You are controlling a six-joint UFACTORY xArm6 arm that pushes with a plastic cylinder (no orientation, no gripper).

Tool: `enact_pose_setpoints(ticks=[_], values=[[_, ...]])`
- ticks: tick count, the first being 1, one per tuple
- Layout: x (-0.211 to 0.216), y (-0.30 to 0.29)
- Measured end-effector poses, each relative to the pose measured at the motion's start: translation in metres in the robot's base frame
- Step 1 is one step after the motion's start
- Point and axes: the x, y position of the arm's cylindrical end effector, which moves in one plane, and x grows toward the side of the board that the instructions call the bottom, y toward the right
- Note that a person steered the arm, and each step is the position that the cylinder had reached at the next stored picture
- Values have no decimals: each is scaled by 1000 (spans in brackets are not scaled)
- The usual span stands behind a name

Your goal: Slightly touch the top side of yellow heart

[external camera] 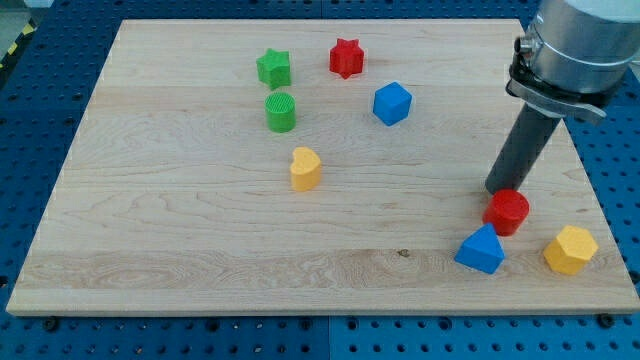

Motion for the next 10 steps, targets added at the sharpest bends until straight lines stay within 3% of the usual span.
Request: enact_pose_setpoints(ticks=[1, 2, 3, 6, 10], values=[[11, 0], [-8, -7], [-50, -60], [-65, -251], [-20, -261]])
